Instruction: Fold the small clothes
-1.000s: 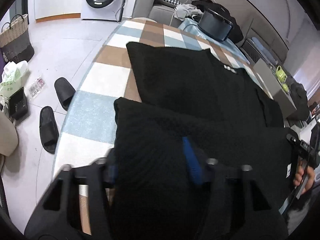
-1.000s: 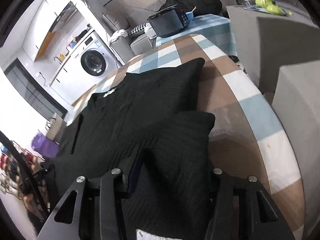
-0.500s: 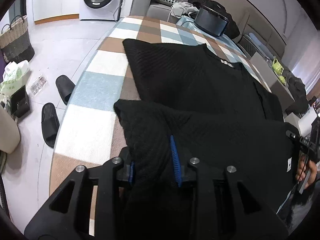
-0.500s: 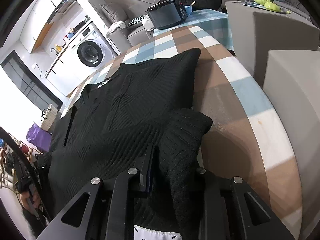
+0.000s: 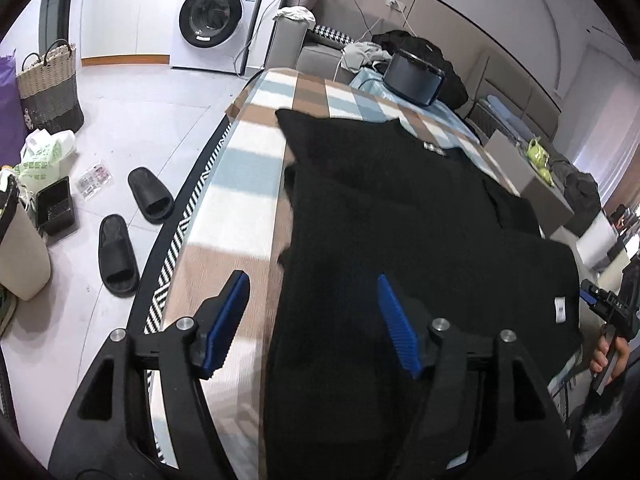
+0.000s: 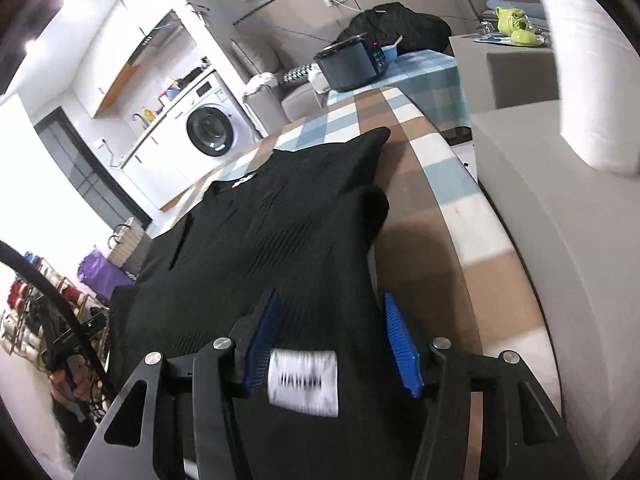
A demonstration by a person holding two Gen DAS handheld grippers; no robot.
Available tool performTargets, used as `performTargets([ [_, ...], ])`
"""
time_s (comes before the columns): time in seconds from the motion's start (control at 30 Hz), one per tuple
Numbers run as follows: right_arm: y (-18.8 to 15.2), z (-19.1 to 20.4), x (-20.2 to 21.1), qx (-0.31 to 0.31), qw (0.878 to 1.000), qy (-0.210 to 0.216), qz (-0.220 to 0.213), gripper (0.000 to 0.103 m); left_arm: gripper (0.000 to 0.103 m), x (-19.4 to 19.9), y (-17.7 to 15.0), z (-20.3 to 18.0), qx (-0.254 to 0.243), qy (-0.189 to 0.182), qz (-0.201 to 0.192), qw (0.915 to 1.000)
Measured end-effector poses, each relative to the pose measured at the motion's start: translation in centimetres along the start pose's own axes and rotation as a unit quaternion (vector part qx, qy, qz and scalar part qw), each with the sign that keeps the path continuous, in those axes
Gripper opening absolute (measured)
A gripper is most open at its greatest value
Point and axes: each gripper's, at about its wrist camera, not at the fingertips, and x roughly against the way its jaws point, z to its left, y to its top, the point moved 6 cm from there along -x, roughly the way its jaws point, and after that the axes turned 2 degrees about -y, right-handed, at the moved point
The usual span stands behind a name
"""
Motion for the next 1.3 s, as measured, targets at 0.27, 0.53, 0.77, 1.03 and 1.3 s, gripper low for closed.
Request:
performTargets([
  [0.27,-2.4,-0.5,-0.1,0.001,1.0,0.008,0.004,0.055,0.064,0.7,-3.7,-0.2,0.01,0.001,0.016,0.9998],
  [0.53,-2.1,-1.1,-1.0,-0.006,1.0,0.001,0.009,0.051,0.052,-1.1,-3.3,-0.1,0.021,0.016,0.03,0.9992],
  [0.77,-1.7,-0.8,-1.9,0.019,1.0,-0.011,0.01,0.006,0.004,-0.6,-2.0,0.0,0.016,0.019,-0.004,0.9997],
  [1.03,-1.1,0.1,0.4,0.027,0.999,0.019,-0.028,0.005,0.003,1.3,-1.2,0.4,0.028,-0.004,-0.033,0.9991],
  [1.3,-1.7,-1.3,-1.2,0.01,1.0,-0.004,0.018,0.043,0.048,-0.2,-1.9,1.2,0.044,0.005,0.0,0.999],
])
